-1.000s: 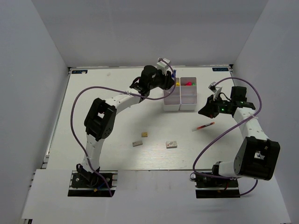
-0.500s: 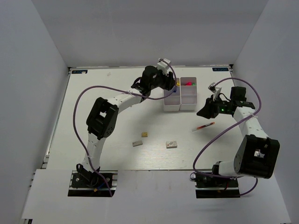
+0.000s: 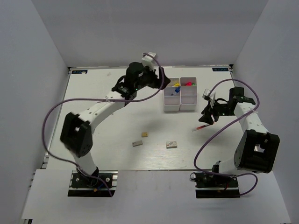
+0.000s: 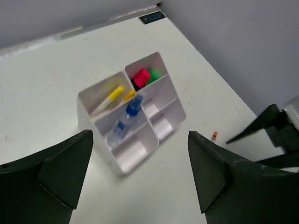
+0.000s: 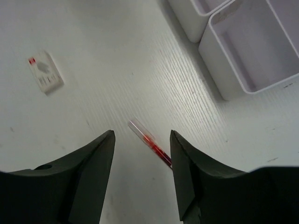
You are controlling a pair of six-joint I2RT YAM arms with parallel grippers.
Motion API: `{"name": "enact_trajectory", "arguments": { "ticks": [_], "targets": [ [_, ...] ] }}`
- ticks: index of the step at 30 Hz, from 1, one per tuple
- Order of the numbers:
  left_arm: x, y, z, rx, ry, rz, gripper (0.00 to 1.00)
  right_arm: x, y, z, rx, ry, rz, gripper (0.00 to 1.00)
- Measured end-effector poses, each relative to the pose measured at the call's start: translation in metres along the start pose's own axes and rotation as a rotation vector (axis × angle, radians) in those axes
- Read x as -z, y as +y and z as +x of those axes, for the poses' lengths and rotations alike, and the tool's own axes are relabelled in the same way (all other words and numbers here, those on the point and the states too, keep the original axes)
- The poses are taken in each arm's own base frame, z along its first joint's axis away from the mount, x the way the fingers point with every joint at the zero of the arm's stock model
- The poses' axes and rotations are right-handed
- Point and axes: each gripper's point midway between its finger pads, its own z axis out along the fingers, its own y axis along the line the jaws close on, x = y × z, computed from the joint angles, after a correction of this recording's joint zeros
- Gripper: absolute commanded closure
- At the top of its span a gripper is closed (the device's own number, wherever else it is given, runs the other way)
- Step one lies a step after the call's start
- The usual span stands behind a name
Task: Sort the stationery into containers
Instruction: Grab a piece of stationery with the right arm
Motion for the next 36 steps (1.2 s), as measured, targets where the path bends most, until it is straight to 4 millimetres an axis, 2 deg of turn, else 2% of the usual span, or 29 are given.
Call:
{"name": "enact_trajectory", "arguments": {
  "ticks": [1, 2, 4, 6, 8, 11, 14, 16, 18, 21, 24, 29, 36],
  "targets": [
    [0.019, 0.000, -0.002, 0.039, 0.012, -0.035, 0.00, 0.000, -0.001, 0.006, 0.040, 0.026, -0.004, 0.43],
    [0.036, 0.002, -0.004, 0.068, 0.019, -0.073, 0.00, 0.000, -0.002, 0.012, 0.071, 0.049, -0.009, 0.41],
    [0.067, 0.009, -0.005, 0.130, 0.032, -0.157, 0.00, -0.002, -0.005, 0.023, 0.118, 0.089, -0.022, 0.30],
    [0.096, 0.022, 0.007, 0.184, 0.058, -0.256, 0.00, -0.003, -0.008, 0.032, 0.148, 0.123, -0.038, 0.22],
    [0.122, 0.038, 0.031, 0.234, 0.101, -0.353, 0.00, -0.004, -0.013, 0.037, 0.175, 0.143, -0.043, 0.19],
    [0.161, 0.066, 0.085, 0.312, 0.213, -0.516, 0.00, -0.005, -0.017, 0.041, 0.221, 0.168, -0.049, 0.18],
    [0.195, 0.085, 0.135, 0.388, 0.325, -0.653, 0.00, -0.006, -0.019, 0.044, 0.291, 0.197, -0.058, 0.18],
    [0.215, 0.091, 0.163, 0.440, 0.388, -0.723, 0.00, -0.008, -0.018, 0.051, 0.341, 0.224, -0.067, 0.19],
    [0.232, 0.093, 0.183, 0.484, 0.433, -0.773, 0.00, -0.012, -0.011, 0.063, 0.373, 0.259, -0.090, 0.20],
    [0.250, 0.090, 0.196, 0.527, 0.449, -0.809, 0.01, -0.019, -0.004, 0.075, 0.413, 0.299, -0.122, 0.22],
    [0.261, 0.087, 0.188, 0.547, 0.409, -0.819, 0.01, -0.023, -0.006, 0.076, 0.466, 0.322, -0.129, 0.24],
    [0.268, 0.084, 0.176, 0.565, 0.353, -0.815, 0.01, -0.033, -0.015, 0.075, 0.541, 0.352, -0.109, 0.25],
    [0.281, 0.084, 0.194, 0.594, 0.377, -0.852, 0.01, -0.057, -0.012, 0.090, 0.549, 0.418, -0.208, 0.31]
  ]
}}
